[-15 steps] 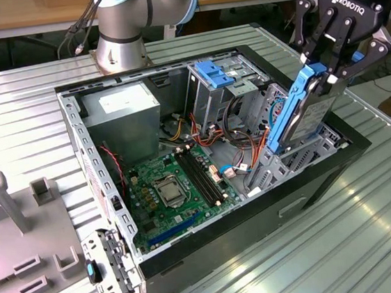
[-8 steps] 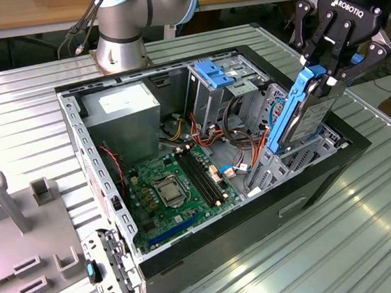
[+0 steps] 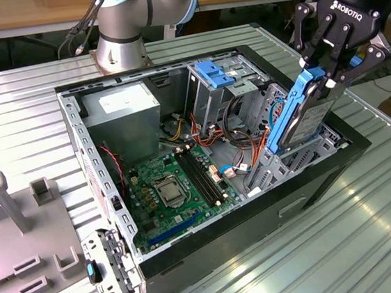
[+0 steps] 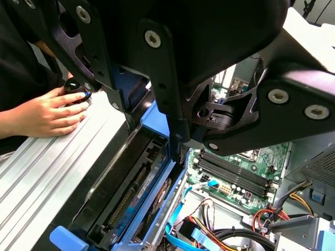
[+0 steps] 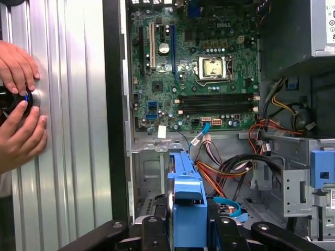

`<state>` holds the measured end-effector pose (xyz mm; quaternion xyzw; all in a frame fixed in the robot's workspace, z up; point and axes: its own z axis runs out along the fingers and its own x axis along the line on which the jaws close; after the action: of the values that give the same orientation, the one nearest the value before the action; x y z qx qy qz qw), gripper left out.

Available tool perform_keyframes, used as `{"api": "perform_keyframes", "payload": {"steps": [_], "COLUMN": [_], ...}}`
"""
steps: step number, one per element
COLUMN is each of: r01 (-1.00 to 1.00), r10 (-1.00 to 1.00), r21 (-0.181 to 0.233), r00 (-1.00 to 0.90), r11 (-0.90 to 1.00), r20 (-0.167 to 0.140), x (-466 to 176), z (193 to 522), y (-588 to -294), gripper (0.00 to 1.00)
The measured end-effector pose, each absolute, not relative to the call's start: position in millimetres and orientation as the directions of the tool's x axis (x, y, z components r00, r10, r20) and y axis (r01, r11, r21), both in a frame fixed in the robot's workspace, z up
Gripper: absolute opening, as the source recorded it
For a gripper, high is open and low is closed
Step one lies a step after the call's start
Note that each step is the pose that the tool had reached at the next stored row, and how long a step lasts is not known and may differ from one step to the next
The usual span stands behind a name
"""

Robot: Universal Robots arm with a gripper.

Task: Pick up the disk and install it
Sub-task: 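Insert the disk into the insertion slot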

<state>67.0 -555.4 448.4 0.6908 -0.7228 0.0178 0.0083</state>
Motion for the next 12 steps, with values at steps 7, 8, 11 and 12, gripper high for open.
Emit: {"api": "perform_keyframes", "payload": {"steps": [7,8,11,12], "r01": [-0.999,-0.999,-0.999,-0.999], "r10": [-0.998,-0.998,-0.998,-0.998], "r21": [-0.010,-0.010,-0.010,-0.010], "r00": [-0.045,-0.045,-0.043,-0.043], "r11": [0.045,0.045,0.043,0.042], "r20": [0.037,0.037,0.036,0.037], "x": [68.4,68.5,68.8,68.8], "z": [446.7,446.4,445.8,446.0], "y": [-556.5,-556.6,-556.7,-556.6], "gripper": [0.37,0.37,0.37,0.37]}}
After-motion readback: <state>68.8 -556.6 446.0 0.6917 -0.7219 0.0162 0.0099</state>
